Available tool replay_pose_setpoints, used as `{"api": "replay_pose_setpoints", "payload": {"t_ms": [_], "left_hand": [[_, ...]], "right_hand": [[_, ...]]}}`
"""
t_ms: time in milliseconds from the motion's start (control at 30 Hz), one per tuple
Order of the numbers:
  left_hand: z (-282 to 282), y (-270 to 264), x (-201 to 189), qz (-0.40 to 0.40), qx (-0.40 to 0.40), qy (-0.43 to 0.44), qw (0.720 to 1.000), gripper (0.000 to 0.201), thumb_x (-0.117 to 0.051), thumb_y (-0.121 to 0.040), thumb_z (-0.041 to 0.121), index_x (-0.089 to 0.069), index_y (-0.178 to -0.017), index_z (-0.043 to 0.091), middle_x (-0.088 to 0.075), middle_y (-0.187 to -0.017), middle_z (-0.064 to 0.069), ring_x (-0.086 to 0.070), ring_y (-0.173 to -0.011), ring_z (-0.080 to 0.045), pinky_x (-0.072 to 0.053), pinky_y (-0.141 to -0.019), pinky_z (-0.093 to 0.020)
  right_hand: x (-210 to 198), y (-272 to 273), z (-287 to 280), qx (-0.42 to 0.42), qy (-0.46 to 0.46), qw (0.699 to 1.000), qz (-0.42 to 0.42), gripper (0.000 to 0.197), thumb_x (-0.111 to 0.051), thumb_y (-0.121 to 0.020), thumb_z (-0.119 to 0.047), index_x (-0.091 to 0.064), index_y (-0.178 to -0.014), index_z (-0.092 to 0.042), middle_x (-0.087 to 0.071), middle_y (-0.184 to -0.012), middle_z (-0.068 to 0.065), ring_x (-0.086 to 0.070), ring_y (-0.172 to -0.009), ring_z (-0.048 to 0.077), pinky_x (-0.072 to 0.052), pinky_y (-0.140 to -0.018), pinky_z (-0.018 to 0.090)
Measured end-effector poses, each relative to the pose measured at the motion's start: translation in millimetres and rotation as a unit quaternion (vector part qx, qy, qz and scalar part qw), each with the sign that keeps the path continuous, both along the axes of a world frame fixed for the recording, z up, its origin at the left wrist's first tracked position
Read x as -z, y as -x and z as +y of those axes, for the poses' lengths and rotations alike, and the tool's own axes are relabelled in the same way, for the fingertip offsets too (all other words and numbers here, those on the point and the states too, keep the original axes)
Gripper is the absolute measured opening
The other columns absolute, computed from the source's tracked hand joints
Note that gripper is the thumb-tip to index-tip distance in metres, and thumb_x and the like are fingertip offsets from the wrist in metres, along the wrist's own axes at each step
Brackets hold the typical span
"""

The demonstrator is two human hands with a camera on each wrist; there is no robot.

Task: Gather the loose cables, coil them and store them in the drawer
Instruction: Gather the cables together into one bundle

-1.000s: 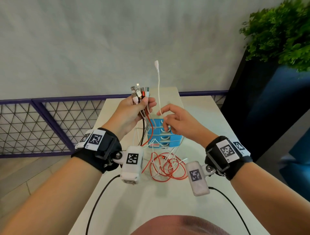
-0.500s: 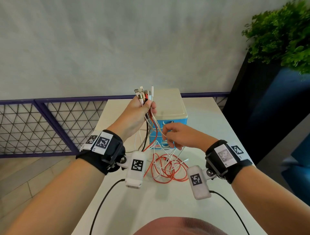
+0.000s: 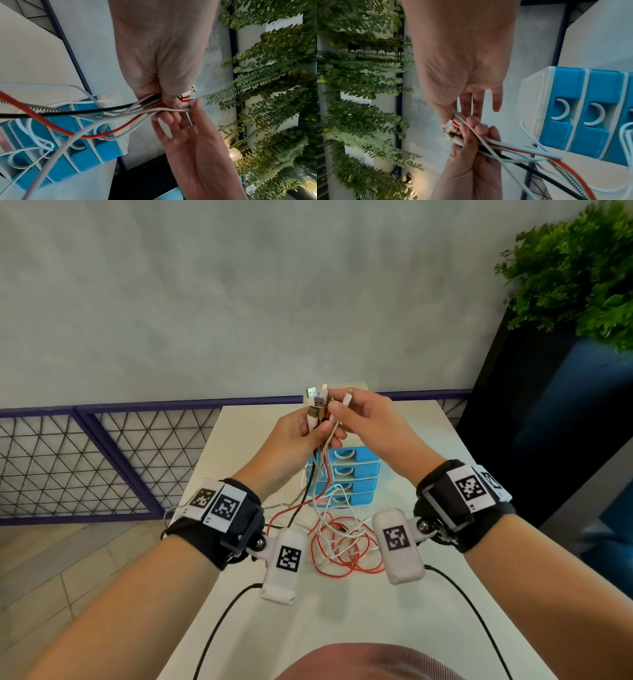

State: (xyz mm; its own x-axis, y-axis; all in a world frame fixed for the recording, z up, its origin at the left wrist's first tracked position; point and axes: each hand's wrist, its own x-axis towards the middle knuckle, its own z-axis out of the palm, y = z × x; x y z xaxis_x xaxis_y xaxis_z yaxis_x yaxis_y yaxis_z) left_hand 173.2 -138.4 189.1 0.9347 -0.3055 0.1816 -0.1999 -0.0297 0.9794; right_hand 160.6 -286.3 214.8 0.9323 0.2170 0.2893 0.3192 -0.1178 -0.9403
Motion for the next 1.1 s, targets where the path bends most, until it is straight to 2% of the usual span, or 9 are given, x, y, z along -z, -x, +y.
{"api": "replay_pose_setpoints", "payload": {"t_ms": [133, 267, 400, 533, 633, 733, 900, 1000, 1100], "left_hand": [[2.8, -0.3, 1.9, 0.02, 0.013, 0.001, 1.0, 0.019, -0.046, -0.098, 0.01, -0.064, -0.1, 0.015, -0.073, -0.088, 0.0, -0.067, -0.074, -0.011, -0.057, -0.075, -0.028], [4.9, 1.8, 1.7, 0.049, 0.022, 0.021, 0.998, 0.022, -0.046, -0.098, 0.01, -0.066, -0.102, 0.017, -0.073, -0.098, -0.008, -0.068, -0.081, -0.016, -0.054, -0.088, -0.038], [3.6, 2.8, 2.3, 0.057, 0.011, 0.02, 0.998, 0.022, -0.046, -0.098, 0.011, -0.066, -0.102, 0.016, -0.073, -0.096, -0.01, -0.068, -0.083, -0.017, -0.051, -0.092, -0.043], [2.1, 2.7, 2.8, 0.068, 0.002, 0.021, 0.997, 0.02, -0.048, -0.097, 0.012, -0.066, -0.102, 0.015, -0.072, -0.092, -0.011, -0.069, -0.084, -0.019, -0.052, -0.094, -0.04], [1.3, 2.5, 2.4, 0.08, 0.001, 0.029, 0.996, 0.02, -0.047, -0.097, 0.011, -0.067, -0.098, 0.014, -0.073, -0.088, -0.009, -0.068, -0.087, -0.023, -0.052, -0.096, -0.041], [1.0, 1.7, 2.3, 0.085, 0.001, 0.023, 0.996, 0.02, -0.046, -0.098, 0.012, -0.066, -0.1, 0.014, -0.073, -0.096, -0.013, -0.069, -0.096, -0.027, -0.053, -0.093, -0.041], [-4.1, 6.7, 4.3, 0.067, 0.0, -0.001, 0.998, 0.018, -0.045, -0.098, 0.008, -0.061, -0.104, 0.006, -0.072, -0.087, -0.004, -0.071, -0.075, -0.007, -0.058, -0.075, -0.021], [-4.8, 4.3, 8.4, 0.068, -0.009, 0.016, 0.998, 0.016, -0.046, -0.098, 0.008, -0.061, -0.102, 0.004, -0.071, -0.095, -0.011, -0.072, -0.077, -0.009, -0.058, -0.076, -0.021], [-1.9, 2.2, 7.1, 0.059, -0.019, -0.001, 0.998, 0.019, -0.048, -0.097, 0.01, -0.063, -0.105, 0.002, -0.073, -0.092, -0.011, -0.072, -0.079, -0.013, -0.058, -0.073, -0.022]], "right_hand": [[5.0, -8.4, -0.4, 0.03, 0.012, 0.999, 0.025, 0.023, -0.051, -0.099, -0.013, -0.069, -0.106, -0.025, -0.065, -0.078, 0.005, -0.055, -0.064, 0.012, -0.056, -0.079, 0.034], [10.0, -10.7, -2.4, 0.007, -0.027, 0.996, 0.084, 0.029, -0.042, -0.103, -0.015, -0.059, -0.126, -0.008, -0.065, -0.064, -0.013, -0.058, -0.06, 0.006, -0.052, -0.079, 0.032], [11.5, -11.5, 0.3, 0.014, -0.026, 0.995, 0.093, 0.029, -0.041, -0.103, -0.015, -0.06, -0.124, -0.008, -0.054, -0.064, 0.0, -0.049, -0.061, 0.016, -0.052, -0.074, 0.035], [6.8, -7.7, 5.6, 0.065, 0.039, 0.995, 0.063, 0.018, -0.049, -0.1, -0.016, -0.066, -0.102, -0.012, -0.067, -0.081, 0.022, -0.06, -0.065, 0.023, -0.059, -0.075, 0.04], [8.3, -9.4, 8.2, 0.118, 0.045, 0.99, 0.056, 0.018, -0.047, -0.101, -0.019, -0.062, -0.1, -0.01, -0.071, -0.09, 0.02, -0.068, -0.07, 0.024, -0.061, -0.073, 0.042], [9.1, -11.4, 10.5, 0.143, 0.032, 0.988, 0.055, 0.021, -0.037, -0.102, -0.02, -0.054, -0.104, -0.008, -0.068, -0.085, 0.009, -0.067, -0.063, 0.016, -0.06, -0.062, 0.034], [7.1, -16.8, 14.7, 0.204, -0.036, 0.978, 0.017, 0.018, -0.028, -0.102, -0.012, -0.038, -0.087, -0.013, -0.051, -0.073, 0.002, -0.05, -0.059, 0.016, -0.046, -0.055, 0.03], [8.2, -21.5, 12.2, 0.204, 0.012, 0.979, 0.017, 0.019, -0.036, -0.1, -0.02, -0.041, -0.082, -0.016, -0.042, -0.066, -0.002, -0.041, -0.058, 0.013, -0.039, -0.063, 0.034], [4.9, -13.8, 8.6, 0.137, 0.129, 0.982, 0.026, 0.03, -0.054, -0.095, -0.038, -0.053, -0.072, -0.019, -0.05, -0.053, -0.011, -0.049, -0.044, 0.0, -0.042, -0.051, 0.016]]}}
